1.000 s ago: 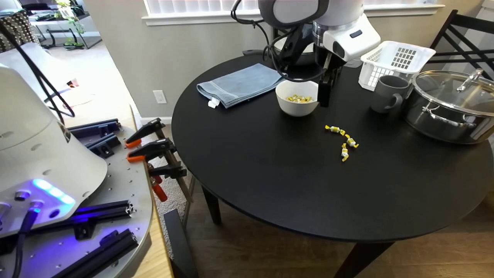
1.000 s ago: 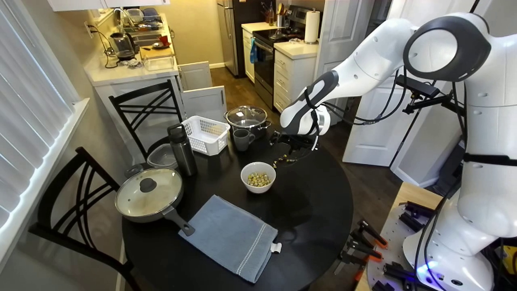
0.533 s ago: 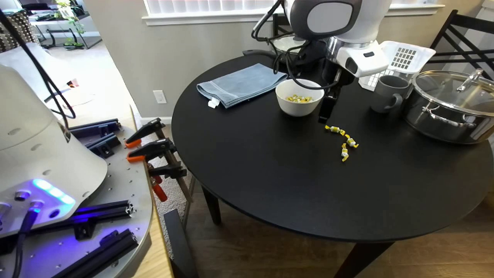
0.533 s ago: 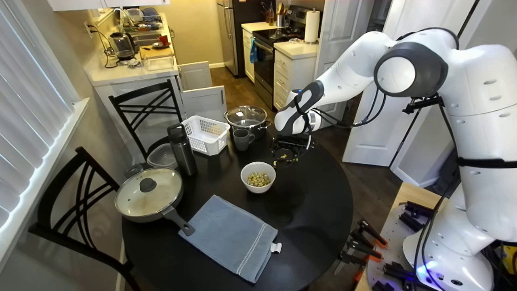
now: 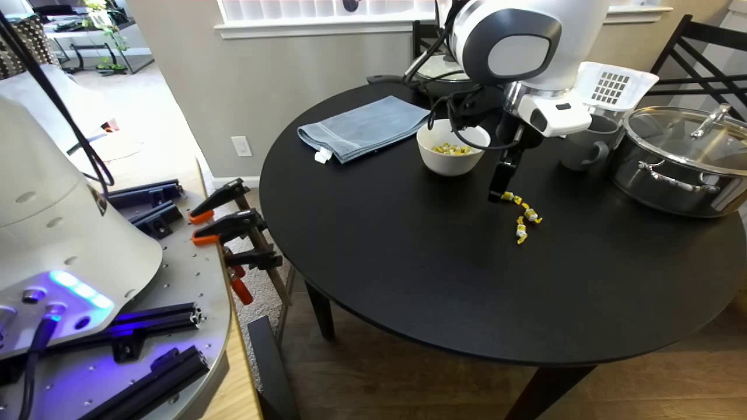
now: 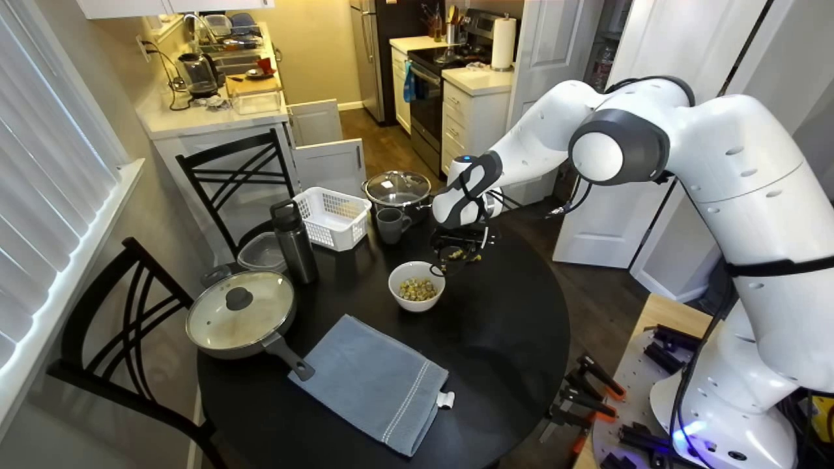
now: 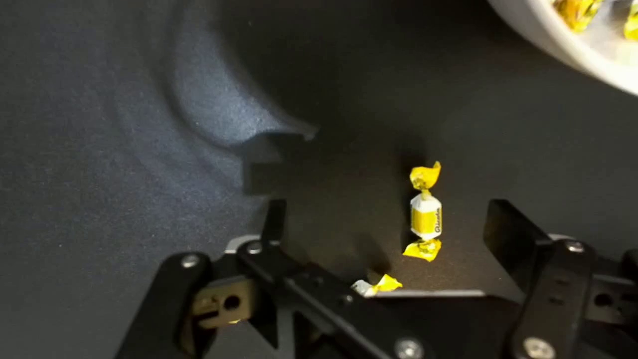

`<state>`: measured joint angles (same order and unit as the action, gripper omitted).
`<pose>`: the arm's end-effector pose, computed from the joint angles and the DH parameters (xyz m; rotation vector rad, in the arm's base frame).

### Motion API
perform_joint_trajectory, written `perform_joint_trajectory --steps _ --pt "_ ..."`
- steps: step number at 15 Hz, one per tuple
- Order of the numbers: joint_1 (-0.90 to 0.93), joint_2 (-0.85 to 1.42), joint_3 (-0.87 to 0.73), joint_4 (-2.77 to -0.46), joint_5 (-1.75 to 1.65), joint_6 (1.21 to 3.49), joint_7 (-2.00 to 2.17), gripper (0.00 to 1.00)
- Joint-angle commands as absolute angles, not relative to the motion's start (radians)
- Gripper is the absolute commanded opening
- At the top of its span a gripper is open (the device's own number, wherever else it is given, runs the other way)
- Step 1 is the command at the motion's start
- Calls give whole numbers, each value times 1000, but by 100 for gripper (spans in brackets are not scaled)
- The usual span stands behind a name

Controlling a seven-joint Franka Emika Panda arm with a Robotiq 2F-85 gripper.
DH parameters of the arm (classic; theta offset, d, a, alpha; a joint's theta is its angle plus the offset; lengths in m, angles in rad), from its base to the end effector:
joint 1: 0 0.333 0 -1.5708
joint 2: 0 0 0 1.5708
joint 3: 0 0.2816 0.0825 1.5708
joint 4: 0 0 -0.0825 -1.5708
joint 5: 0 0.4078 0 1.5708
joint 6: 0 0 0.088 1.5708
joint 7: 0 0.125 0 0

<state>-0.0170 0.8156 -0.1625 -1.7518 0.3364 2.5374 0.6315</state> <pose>0.6287 -0.1162 0.0470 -2.6684 1.5280 0.0368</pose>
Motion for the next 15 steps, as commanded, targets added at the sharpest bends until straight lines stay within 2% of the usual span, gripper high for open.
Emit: perform_joint_trajectory --steps 1,2,13,15 --pt "-9 882 -185 -1665 301 2485 691 86" --pt "-10 895 -187 -1649 299 2478 693 73" --pt "-12 920 -183 -1603 296 2481 683 1" --pt "-15 918 -178 -1605 299 2478 678 0"
